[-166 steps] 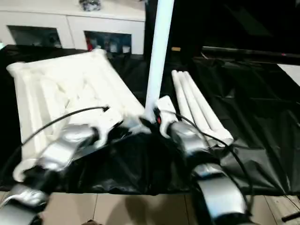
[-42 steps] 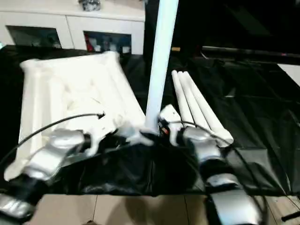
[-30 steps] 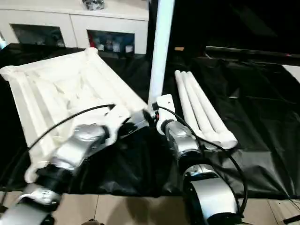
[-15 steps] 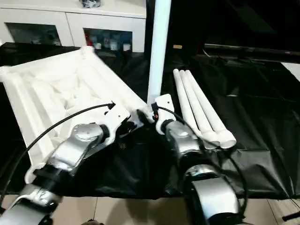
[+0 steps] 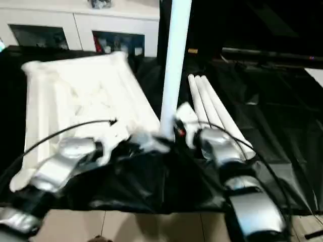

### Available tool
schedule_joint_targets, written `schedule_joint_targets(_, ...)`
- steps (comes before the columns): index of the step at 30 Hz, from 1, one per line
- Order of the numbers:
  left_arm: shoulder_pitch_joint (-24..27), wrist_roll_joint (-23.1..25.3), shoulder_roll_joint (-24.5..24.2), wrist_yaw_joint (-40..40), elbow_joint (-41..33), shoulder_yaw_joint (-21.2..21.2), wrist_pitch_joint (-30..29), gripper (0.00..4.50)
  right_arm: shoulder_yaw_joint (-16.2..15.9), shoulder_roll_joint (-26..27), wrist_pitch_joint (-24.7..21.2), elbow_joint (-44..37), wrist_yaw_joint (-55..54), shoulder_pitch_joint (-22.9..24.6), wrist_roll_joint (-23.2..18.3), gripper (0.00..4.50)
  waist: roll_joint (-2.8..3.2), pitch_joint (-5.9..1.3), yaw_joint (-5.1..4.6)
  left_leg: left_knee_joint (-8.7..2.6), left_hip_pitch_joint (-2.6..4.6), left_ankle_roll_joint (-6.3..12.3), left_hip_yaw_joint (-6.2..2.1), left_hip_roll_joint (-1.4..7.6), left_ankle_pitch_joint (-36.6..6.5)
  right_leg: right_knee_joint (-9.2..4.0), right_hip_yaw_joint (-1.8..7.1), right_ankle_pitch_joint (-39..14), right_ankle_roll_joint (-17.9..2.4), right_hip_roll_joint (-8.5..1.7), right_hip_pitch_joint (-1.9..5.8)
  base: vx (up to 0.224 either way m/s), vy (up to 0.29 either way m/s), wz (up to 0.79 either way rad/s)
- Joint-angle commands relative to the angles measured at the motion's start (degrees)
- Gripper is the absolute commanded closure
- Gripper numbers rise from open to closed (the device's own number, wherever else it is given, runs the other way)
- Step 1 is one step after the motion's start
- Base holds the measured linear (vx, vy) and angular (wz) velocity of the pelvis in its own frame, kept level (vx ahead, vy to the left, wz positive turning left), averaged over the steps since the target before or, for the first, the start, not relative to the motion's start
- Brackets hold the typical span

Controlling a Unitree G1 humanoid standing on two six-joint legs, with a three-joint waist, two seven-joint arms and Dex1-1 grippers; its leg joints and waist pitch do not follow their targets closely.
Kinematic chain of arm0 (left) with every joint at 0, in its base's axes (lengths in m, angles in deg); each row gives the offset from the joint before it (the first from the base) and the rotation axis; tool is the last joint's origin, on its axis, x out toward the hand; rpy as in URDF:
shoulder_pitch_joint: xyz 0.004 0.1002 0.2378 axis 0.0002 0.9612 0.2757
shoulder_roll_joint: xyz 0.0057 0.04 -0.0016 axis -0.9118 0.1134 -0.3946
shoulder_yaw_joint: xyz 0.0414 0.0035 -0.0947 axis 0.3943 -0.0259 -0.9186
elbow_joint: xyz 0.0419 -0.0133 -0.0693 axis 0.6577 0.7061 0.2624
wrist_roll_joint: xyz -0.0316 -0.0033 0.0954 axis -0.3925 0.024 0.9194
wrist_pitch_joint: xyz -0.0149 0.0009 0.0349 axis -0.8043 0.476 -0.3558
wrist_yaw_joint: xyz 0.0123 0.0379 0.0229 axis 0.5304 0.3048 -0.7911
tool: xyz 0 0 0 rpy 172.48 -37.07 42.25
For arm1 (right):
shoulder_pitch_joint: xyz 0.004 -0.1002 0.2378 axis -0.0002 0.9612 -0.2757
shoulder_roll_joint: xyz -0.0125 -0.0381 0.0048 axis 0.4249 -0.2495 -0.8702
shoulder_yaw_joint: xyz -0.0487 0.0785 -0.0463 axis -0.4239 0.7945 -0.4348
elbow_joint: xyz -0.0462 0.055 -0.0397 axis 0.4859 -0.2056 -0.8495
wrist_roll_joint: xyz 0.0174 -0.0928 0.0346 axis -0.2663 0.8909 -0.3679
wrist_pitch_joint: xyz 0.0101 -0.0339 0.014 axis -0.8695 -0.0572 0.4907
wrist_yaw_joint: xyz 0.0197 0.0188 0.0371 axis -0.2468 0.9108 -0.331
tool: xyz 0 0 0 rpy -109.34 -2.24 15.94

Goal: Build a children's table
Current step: Rotate leg to tighten

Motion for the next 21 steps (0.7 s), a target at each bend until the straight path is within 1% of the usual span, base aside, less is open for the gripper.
schedule_joint_targets(1, 0.52, -1.41, 0.82, -2.09, -2.24, 2.03, 1.03, 4.50, -1.58, 0.27, -0.69, -1.71, 2.17, 0.44, 0.49, 0.37, -0.29, -4.15, 0.07, -3.45, 0.72, 4.28, -0.87, 2.79, -9.25, -3.81, 2.92, -10.61, -13.03, -5.04, 3.04, 0.000, 0.000, 0.00)
schedule_joint_targets(3, 0.51, -1.54, 0.79, -2.01, -2.37, 1.97, 0.90, 4.50, -1.68, 0.49, -0.81, -1.61, 2.45, 0.40, 0.59, 0.55, -0.25, -4.17, 0.07, -3.47, 0.75, 4.15, -0.93, 2.79, -9.11, -3.79, 2.92, -10.91, -12.98, -5.10, 3.02, 0.000, 0.000, 0.00)
schedule_joint_targets(4, 0.61, -1.72, 0.67, -2.07, -2.71, 1.92, 0.70, 4.50, -1.70, 0.76, -1.10, -1.54, 2.94, 0.28, 0.49, 0.70, -0.39, -4.21, 0.05, -3.45, 0.72, 4.21, -0.92, 2.80, -8.78, -3.73, 2.92, -10.53, -13.04, -5.05, 3.02, 0.000, 0.000, 0.00)
schedule_joint_targets(5, 0.68, -1.77, 0.59, -2.13, -2.89, 1.92, 0.62, 4.50, -1.68, 0.86, -1.27, -1.53, 3.15, 0.23, 0.39, 0.78, -0.34, -4.22, 0.08, -3.46, 0.71, 4.22, -0.95, 2.80, -8.56, -3.68, 2.93, -10.28, -13.07, -5.08, 3.03, 0.000, 0.000, 0.00)
schedule_joint_targets(8, 1.09, -2.00, 0.22, -2.39, -3.39, 1.89, 0.48, 4.50, -2.07, 1.06, -1.89, -1.89, 4.32, 0.50, 0.17, 0.82, -0.36, -4.29, 0.08, -3.36, 0.76, 4.59, -0.84, 2.72, -7.66, -3.57, 2.94, -9.22, -13.27, -4.97, 3.00, 0.000, 0.000, 0.00)
schedule_joint_targets(9, 1.34, -2.09, 0.07, -2.55, -3.55, 1.88, 0.49, 4.50, -2.34, 1.12, -2.13, -2.16, 4.62, 0.78, 0.27, 0.96, -0.42, -4.25, 0.05, -3.37, 0.72, 4.68, -0.82, 2.74, -7.69, -3.54, 2.90, -9.18, -13.28, -4.92, 2.99, 0.000, 0.000, 0.00)
schedule_joint_targets(10, 1.38, -2.09, 0.06, -2.56, -3.55, 1.88, 0.49, 4.50, -2.38, 1.13, -2.15, -2.20, 4.64, 0.83, 0.29, 1.18, -0.47, -4.21, 0.08, -3.37, 0.74, 4.71, -0.83, 2.76, -7.92, -3.62, 2.91, -9.81, -13.07, -5.01, 2.99, 0.000, 0.000, 0.00)
schedule_joint_targets(11, 1.40, -1.92, 0.09, -2.44, -3.22, 1.87, 0.57, 4.50, -2.51, 1.35, -2.38, -2.38, 4.42, 1.12, 0.38, 1.19, -0.45, -4.18, 0.07, -3.40, 0.74, 4.65, -0.82, 2.76, -8.07, -3.67, 2.91, -10.23, -12.95, -5.01, 2.95, 0.000, 0.000, 0.00)
schedule_joint_targets(13, 0.93, -1.53, 0.77, -0.96, -2.27, 1.40, 0.43, 4.50, -2.08, 2.17, -3.08, -2.48, 3.30, 1.50, -0.03, 1.29, -0.87, -4.13, -0.01, -3.46, 0.79, 4.31, -0.81, 2.75, -8.47, -3.84, 2.94, -11.70, -12.29, -5.00, 2.90, 0.000, 0.000, 0.00)
schedule_joint_targets(14, 0.93, -1.53, 0.77, -0.96, -2.27, 1.40, 0.43, 4.50, -2.08, 2.17, -3.08, -2.48, 3.30, 1.50, -0.03, 1.44, -0.77, -4.12, 0.03, -3.49, 0.84, 4.21, -0.86, 2.75, -8.52, -3.82, 2.97, -11.93, -12.21, -5.07, 2.87, 0.000, 0.000, 0.00)
schedule_joint_targets(15, 0.30, -1.12, 1.70, 1.13, -1.49, 0.84, 0.03, 4.50, -1.40, 3.30, -3.88, -1.86, 0.72, 1.54, -0.25, 1.56, -0.98, -4.07, -0.03, -3.54, 0.84, 4.03, -0.86, 2.75, -9.05, -4.02, 2.96, -13.02, -11.88, -5.08, 2.80, 0.000, 0.000, 0.00)
schedule_joint_targets(16, 0.23, -1.08, 1.82, 1.38, -1.40, 0.78, -0.03, 4.50, -1.36, 3.41, -3.88, -1.80, 0.47, 1.56, -0.23, 1.62, -0.88, -3.92, -0.11, -3.67, 0.89, 3.54, -0.92, 2.70, -9.64, -4.15, 2.99, -14.31, -11.50, -5.08, 2.71, 0.000, 0.000, 0.00)
schedule_joint_targets(17, -0.23, -0.84, 2.55, 2.88, -0.85, 0.39, -0.43, 4.50, -1.15, 4.08, -3.89, -1.35, -1.05, 1.63, -0.16, 1.65, -0.87, -3.94, -0.11, -3.71, 0.99, 3.26, -0.97, 2.73, -10.13, -4.23, 2.96, -15.16, -11.28, -5.10, 2.69, 0.000, 0.000, 0.00)
schedule_joint_targets(19, -1.04, -0.38, 3.75, 5.28, 0.19, -0.14, -1.24, 4.50, -0.79, 5.14, -3.93, -0.49, -3.61, 1.64, 0.00, 1.69, -1.01, -3.88, -0.17, -3.76, 1.10, 2.48, -1.01, 2.63, -11.43, -4.61, 3.03, -18.26, -10.12, -5.22, 2.63, 0.000, 0.000, 0.00)
schedule_joint_targets(20, -2.46, 0.83, 5.40, 9.35, 1.86, -0.85, -2.35, 4.50, -0.11, 6.95, -4.41, 0.94, -9.48, 1.20, 0.40, 1.73, -1.02, -3.86, -0.20, -3.78, 1.14, 2.26, -0.99, 2.62, -11.54, -4.68, 3.06, -18.72, -9.89, -5.19, 2.52, 0.000, 0.000, 0.00)
schedule_joint_targets(21, -3.66, 1.69, 6.80, 12.69, 3.20, -1.55, -3.48, 4.50, 0.54, 8.46, -4.89, 2.07, -14.51, 0.74, 0.66, 1.75, -0.92, -3.70, -0.36, -3.87, 1.28, 1.64, -0.96, 2.53, -11.80, -4.93, 3.10, -19.86, -9.47, -5.11, 2.27, 0.000, 0.000, 0.00)
